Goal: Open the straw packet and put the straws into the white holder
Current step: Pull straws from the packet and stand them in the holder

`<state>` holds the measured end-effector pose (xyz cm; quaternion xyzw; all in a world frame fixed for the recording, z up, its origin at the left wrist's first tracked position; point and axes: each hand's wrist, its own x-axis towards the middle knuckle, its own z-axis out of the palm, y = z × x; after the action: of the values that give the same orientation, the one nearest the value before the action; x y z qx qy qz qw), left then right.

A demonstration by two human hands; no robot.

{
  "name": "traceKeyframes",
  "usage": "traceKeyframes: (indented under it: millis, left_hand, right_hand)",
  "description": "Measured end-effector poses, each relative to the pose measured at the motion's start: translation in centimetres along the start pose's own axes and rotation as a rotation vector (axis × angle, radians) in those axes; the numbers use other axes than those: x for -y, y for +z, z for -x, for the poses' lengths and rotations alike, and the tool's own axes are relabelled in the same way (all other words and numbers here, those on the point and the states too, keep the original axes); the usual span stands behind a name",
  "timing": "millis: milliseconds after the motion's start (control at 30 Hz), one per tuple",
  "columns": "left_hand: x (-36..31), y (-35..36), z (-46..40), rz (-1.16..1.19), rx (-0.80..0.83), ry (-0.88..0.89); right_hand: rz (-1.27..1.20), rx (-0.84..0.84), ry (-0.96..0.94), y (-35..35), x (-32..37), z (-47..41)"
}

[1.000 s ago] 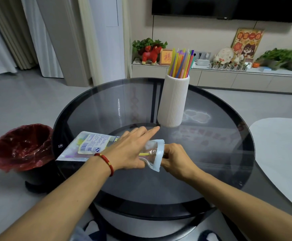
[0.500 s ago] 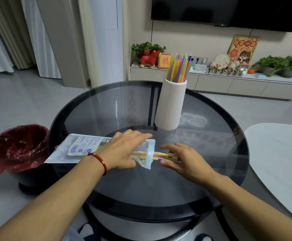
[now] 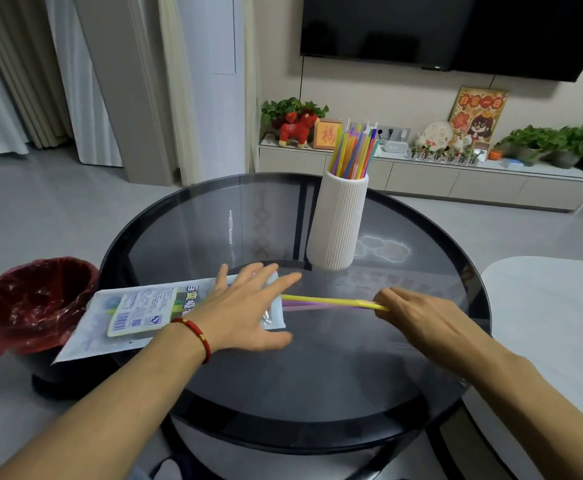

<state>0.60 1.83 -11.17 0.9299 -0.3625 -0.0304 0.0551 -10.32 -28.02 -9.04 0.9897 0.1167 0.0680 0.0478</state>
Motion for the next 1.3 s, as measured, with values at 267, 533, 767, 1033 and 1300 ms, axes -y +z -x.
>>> traceKeyframes:
  millis: [267, 533, 767, 1033, 1300]
  left_hand:
    - [-3.2, 1.1, -1.9, 0.061, -0.098, 0.027]
    - [-5.8, 1.5, -2.0, 0.133, -0.129, 0.125]
    - [-3.9, 2.6, -1.0, 0.072, -0.155, 0.034]
    - [-3.5, 3.1, -1.0, 0.111, -0.135, 0.055]
    - [-3.6, 3.2, -1.4, 0.119, -0.133, 0.049]
  right_hand:
    - [-0.719, -0.547, 0.423, -2.1, -1.3, 1.1]
    - [-1.468, -0.285, 0.417, 0.5, 7.9, -2.9]
    - [-0.839, -0.663, 0.369, -4.1, 3.4, -3.2]
    - [-0.641, -0.266, 0.367, -0.1, 3.3, -3.9]
    - [-0.838, -0.467, 0.482, -2.0, 2.5, -5.2]
